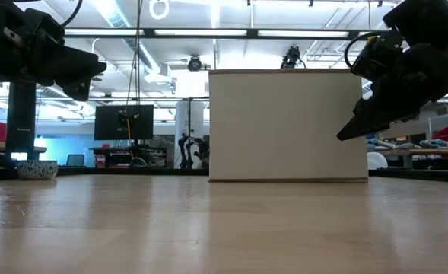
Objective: Sort clothes
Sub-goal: Return to Home Position
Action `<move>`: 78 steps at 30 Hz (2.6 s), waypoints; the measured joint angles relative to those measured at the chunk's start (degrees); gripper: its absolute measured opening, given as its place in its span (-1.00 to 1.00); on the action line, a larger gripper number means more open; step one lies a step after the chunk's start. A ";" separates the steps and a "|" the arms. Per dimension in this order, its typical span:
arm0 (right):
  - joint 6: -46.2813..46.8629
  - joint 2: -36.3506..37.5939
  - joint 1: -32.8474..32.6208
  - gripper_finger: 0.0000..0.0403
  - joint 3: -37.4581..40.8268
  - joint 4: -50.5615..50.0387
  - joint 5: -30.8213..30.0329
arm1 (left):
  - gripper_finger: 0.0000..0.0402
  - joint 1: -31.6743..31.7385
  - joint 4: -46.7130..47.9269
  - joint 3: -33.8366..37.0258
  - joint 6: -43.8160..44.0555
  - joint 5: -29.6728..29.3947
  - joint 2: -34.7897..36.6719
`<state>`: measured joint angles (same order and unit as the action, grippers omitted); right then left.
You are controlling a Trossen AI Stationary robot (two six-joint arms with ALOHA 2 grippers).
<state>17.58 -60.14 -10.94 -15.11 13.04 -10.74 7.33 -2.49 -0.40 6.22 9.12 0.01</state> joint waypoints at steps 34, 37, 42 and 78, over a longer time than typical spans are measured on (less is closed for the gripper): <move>-4.85 40.08 14.68 -0.19 14.58 -3.37 9.60 | -0.43 0.06 -0.49 0.00 0.04 -0.19 0.00; -5.31 42.54 15.23 -0.19 14.58 -4.17 10.45 | -0.43 0.06 -0.49 0.00 0.04 -0.19 0.00; -5.66 46.34 15.19 -0.19 14.60 -6.28 10.47 | -0.43 0.06 -0.51 0.00 0.02 -0.19 0.00; -8.76 42.87 7.24 -0.19 14.47 -6.50 -12.83 | -0.43 0.06 -0.64 0.00 0.02 -0.17 0.00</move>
<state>8.82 -17.27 -3.70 -0.64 6.53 -23.57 7.39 -3.14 -0.40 6.24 8.95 0.01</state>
